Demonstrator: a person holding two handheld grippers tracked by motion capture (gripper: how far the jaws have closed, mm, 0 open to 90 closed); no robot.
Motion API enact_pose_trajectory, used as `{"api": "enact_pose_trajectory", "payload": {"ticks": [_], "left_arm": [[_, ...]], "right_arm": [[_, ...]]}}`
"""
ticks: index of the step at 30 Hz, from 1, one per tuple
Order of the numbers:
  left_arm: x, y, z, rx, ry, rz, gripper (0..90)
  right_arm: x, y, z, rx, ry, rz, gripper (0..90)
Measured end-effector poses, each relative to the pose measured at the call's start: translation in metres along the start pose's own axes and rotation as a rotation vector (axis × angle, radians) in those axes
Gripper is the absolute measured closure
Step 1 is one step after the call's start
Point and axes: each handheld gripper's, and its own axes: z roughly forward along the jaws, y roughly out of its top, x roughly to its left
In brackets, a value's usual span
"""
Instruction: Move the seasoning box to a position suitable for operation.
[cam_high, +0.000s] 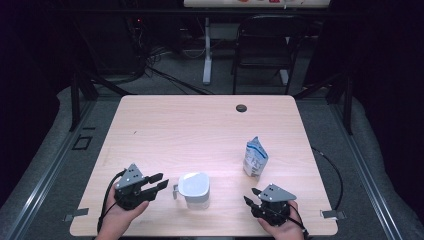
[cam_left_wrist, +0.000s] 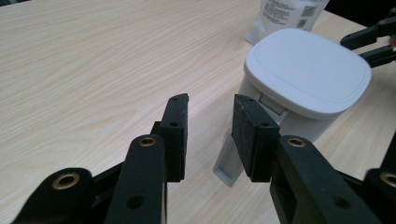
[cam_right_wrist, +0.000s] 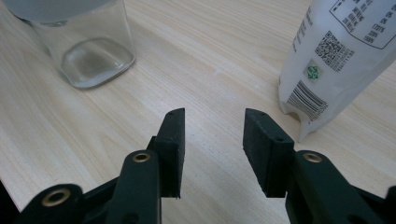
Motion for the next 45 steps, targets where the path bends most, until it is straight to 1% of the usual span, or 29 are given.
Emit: {"api": "enact_pose_trajectory", "payload": {"ticks": [1,2,3,6,7,8,9,12,14,15,16,17,18,20,22,23,25,26,27,28,29,30,31,34,36,37,45], "left_arm": [[0.0,0.001,-0.001,0.0,0.0,0.0,66.8],[-0.001,0.004,-0.001,-0.008,-0.015,-0.005,67.1],[-0.002,0.005,-0.001,-0.006,-0.016,-0.003,67.1],[-0.003,0.007,0.0,-0.003,-0.014,0.006,65.1],[-0.005,0.009,0.001,-0.012,0.002,0.016,64.1],[-0.005,0.009,0.001,-0.012,0.002,0.016,63.9],[-0.006,0.013,0.0,-0.005,0.003,0.027,63.3],[-0.007,0.017,0.0,-0.006,0.01,0.026,62.6],[-0.008,0.022,0.0,-0.007,-0.006,0.023,63.3],[-0.008,0.025,0.0,-0.004,-0.02,0.022,65.7],[-0.01,0.029,0.0,0.001,-0.03,0.031,69.0],[-0.011,0.03,0.0,0.004,-0.027,0.035,71.2],[-0.011,0.032,0.0,0.004,-0.036,0.036,73.0],[-0.011,0.033,0.0,0.013,-0.039,0.043,77.1],[-0.012,0.037,0.001,0.022,-0.045,0.047,78.5],[-0.013,0.041,0.001,0.019,-0.058,0.055,82.7],[-0.014,0.043,0.001,0.021,-0.064,0.059,84.4],[-0.015,0.045,0.002,0.026,-0.071,0.061,87.1],[-0.018,0.048,0.004,0.044,-0.068,0.079,90.0],[-0.018,0.048,0.004,0.044,-0.068,0.079,90.0],[-0.021,0.051,0.007,0.058,-0.078,0.094,90.0],[-0.021,0.051,0.007,0.058,-0.078,0.094,90.0],[-0.024,0.052,0.009,0.072,-0.078,0.106,90.0],[-0.026,0.054,0.012,0.101,-0.089,0.124,90.0],[-0.026,0.054,0.012,0.105,-0.092,0.123,90.0],[-0.026,0.053,0.013,0.109,-0.099,0.114,90.0],[-0.024,0.047,0.017,0.124,-0.105,0.11,90.0]], "right_arm": [[0.0,0.0,0.0,-0.002,-0.003,0.001,59.1],[0.0,0.0,-0.001,-0.001,-0.01,0.0,58.0],[0.0,0.0,-0.001,-0.004,-0.013,-0.001,57.3],[0.0,0.001,-0.001,-0.012,-0.019,0.003,55.9],[0.001,0.002,-0.002,-0.013,-0.023,-0.002,55.7],[0.001,0.002,-0.002,-0.013,-0.023,-0.002,55.7],[0.001,0.002,-0.003,-0.017,-0.03,-0.002,56.4],[0.001,0.003,-0.003,-0.017,-0.02,0.012,59.0],[0.0,0.003,-0.004,-0.004,-0.018,0.013,59.9],[0.001,0.002,-0.003,-0.009,-0.019,0.022,60.8],[0.0,0.002,-0.003,-0.009,-0.014,0.036,61.2],[0.0,0.001,-0.003,-0.01,-0.016,0.039,61.6],[0.0,0.002,-0.003,-0.01,-0.018,0.041,62.2],[0.0,0.002,-0.004,-0.012,-0.021,0.04,62.8],[0.0,0.002,-0.004,-0.013,-0.016,0.042,63.8],[0.0,0.002,-0.003,-0.011,-0.018,0.044,64.0],[0.0,0.002,-0.003,-0.009,-0.021,0.042,64.3],[0.0,0.002,-0.003,-0.008,-0.023,0.041,64.4],[0.0,0.002,-0.003,-0.003,-0.025,0.037,64.4],[0.0,0.002,-0.003,-0.003,-0.025,0.037,64.4],[0.0,0.001,-0.003,-0.007,-0.023,0.042,64.3],[-0.001,0.001,-0.002,-0.008,-0.022,0.043,64.0],[-0.001,0.001,-0.002,-0.008,-0.023,0.044,63.7],[-0.001,0.0,-0.002,-0.012,-0.025,0.045,63.1],[-0.001,0.001,-0.003,-0.009,-0.024,0.047,63.1],[-0.001,0.001,-0.002,-0.011,-0.02,0.051,63.1],[0.0,0.002,-0.002,-0.011,-0.019,0.049,62.6]]}}
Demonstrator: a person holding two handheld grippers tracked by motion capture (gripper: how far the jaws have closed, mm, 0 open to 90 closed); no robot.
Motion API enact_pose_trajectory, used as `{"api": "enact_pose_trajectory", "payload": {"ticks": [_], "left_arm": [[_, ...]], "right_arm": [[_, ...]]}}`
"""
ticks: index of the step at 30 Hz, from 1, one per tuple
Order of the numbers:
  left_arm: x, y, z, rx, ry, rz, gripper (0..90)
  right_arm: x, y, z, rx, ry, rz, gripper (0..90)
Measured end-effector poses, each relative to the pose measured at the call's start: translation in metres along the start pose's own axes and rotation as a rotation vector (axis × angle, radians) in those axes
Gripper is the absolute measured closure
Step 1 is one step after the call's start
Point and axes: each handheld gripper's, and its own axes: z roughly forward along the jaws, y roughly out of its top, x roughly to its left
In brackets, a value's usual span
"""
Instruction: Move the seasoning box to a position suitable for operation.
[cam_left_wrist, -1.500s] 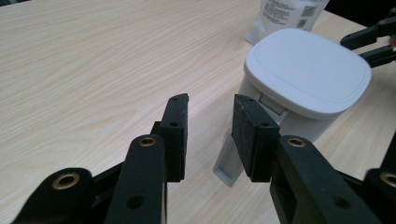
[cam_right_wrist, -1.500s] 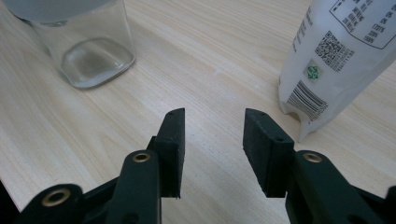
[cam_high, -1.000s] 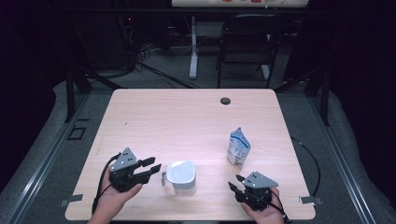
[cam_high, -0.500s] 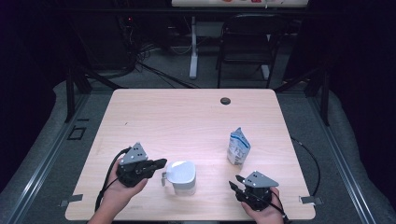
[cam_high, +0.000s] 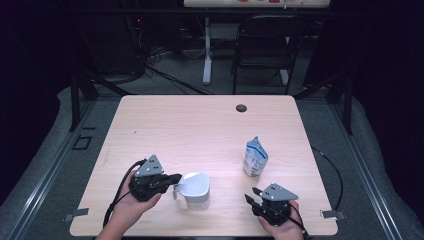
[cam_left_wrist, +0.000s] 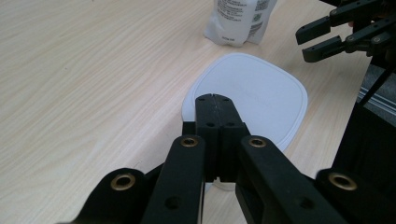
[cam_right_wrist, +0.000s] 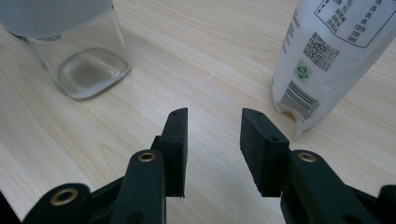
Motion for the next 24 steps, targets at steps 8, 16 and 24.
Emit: {"api": "enact_pose_trajectory", "payload": {"ticks": [8,16,24], "left_arm": [[-0.0035,-0.001,0.0067,0.02,0.007,0.023,90.0],[-0.004,-0.0017,0.0075,0.026,0.008,0.03,90.0],[-0.0034,-0.0027,0.0072,0.022,0.003,0.031,90.0]], "right_arm": [[-0.0019,-0.0018,0.0007,-0.004,-0.005,0.007,61.1],[-0.0021,-0.0027,0.0015,0.006,0.001,0.004,58.8],[-0.0031,-0.0026,0.0014,-0.005,-0.002,0.006,56.6]]}}
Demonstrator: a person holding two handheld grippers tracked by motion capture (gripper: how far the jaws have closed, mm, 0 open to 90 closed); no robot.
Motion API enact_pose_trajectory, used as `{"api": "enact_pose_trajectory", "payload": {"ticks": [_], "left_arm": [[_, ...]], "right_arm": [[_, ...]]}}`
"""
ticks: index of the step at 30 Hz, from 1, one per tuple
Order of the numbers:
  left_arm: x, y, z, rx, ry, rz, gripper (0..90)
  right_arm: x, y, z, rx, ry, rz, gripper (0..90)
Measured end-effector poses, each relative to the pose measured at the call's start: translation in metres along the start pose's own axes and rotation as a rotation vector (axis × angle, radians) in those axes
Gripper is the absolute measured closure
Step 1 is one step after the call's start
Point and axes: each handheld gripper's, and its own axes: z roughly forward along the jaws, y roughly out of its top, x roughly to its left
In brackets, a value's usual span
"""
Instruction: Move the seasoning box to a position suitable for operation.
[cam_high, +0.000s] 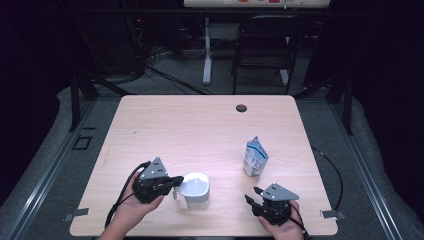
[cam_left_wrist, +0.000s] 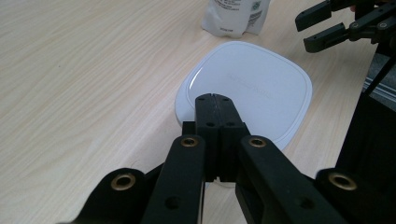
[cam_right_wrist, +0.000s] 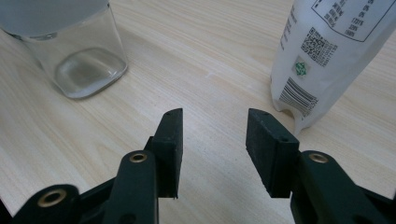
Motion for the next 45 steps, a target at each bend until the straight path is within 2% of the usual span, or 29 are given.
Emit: {"api": "enact_pose_trajectory", "payload": {"ticks": [4,7,22,35,37,45], "left_arm": [[0.002,-0.001,0.0,-0.006,-0.013,-0.007,90.0],[0.002,-0.002,0.0,-0.012,-0.003,-0.007,90.0],[0.004,-0.004,-0.002,-0.013,-0.008,-0.021,90.0],[0.005,-0.004,-0.003,-0.007,-0.014,-0.017,90.0],[0.006,-0.004,-0.002,-0.012,-0.016,-0.016,90.0],[0.008,-0.004,-0.002,-0.015,-0.023,-0.02,90.0]], "right_arm": [[0.0,0.0,0.002,-0.004,-0.002,-0.006,55.1],[0.0,0.0,0.003,-0.004,-0.01,-0.012,54.8],[-0.001,0.0,0.003,-0.02,0.008,0.008,53.4],[-0.001,0.001,0.002,-0.031,0.013,0.023,52.3],[0.0,0.002,0.001,-0.04,0.017,0.039,52.2],[0.002,0.016,0.0,-0.048,0.022,0.02,52.1]]}}
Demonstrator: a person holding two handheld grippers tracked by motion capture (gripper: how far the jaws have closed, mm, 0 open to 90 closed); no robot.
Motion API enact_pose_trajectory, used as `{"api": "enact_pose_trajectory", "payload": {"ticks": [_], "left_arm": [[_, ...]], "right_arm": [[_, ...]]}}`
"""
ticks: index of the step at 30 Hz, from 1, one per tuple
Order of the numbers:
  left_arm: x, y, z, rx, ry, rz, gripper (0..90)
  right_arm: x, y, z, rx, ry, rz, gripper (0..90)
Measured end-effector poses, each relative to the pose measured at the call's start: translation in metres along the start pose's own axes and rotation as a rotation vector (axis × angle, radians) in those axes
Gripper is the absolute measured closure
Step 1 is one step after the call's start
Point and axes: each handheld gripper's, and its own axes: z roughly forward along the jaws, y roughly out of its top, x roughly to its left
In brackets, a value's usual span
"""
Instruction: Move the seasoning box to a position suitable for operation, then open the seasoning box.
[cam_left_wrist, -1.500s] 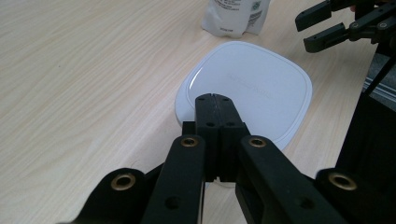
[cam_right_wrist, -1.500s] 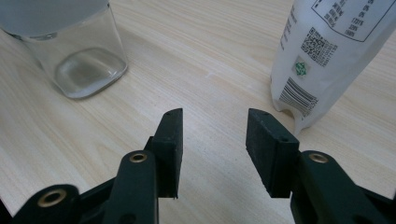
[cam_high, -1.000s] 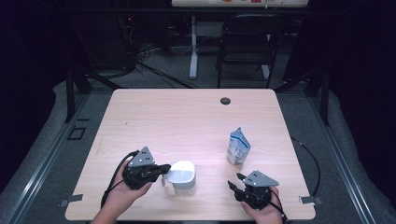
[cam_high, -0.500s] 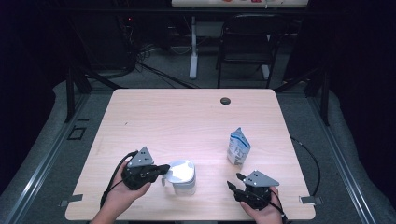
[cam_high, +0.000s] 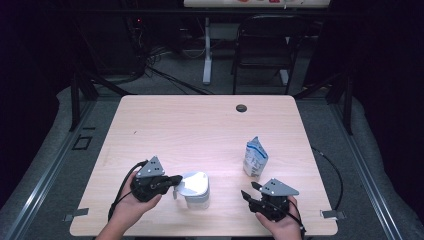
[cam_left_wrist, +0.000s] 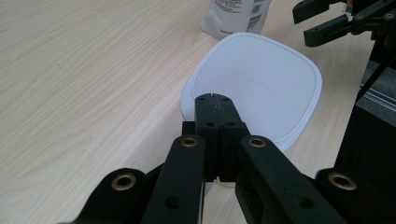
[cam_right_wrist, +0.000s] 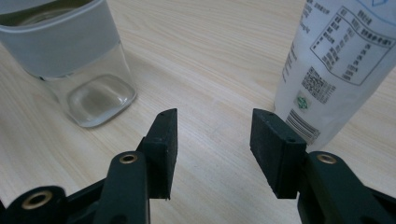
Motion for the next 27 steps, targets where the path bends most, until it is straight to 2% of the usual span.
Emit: {"api": "enact_pose_trajectory", "payload": {"ticks": [9,14,19,20,24,27], "left_arm": [[-0.001,0.0,0.0,0.003,0.008,0.003,90.0],[0.0,0.0,0.0,-0.003,0.003,0.002,90.0],[0.001,-0.001,-0.001,-0.003,-0.002,-0.004,90.0],[0.001,-0.001,-0.001,-0.003,-0.002,-0.004,90.0],[0.001,-0.002,-0.001,-0.001,0.001,-0.003,90.0],[0.001,-0.002,-0.001,-0.003,0.001,-0.006,90.0]], "right_arm": [[0.008,0.013,-0.007,0.003,0.026,-0.032,52.3],[0.009,0.023,-0.006,0.003,0.047,-0.047,55.8],[0.011,0.038,0.001,0.014,0.099,-0.065,65.5],[0.011,0.038,0.001,0.014,0.099,-0.065,65.5],[0.015,0.048,0.005,0.027,0.124,-0.1,74.9],[0.017,0.052,0.007,0.028,0.141,-0.098,79.0]]}}
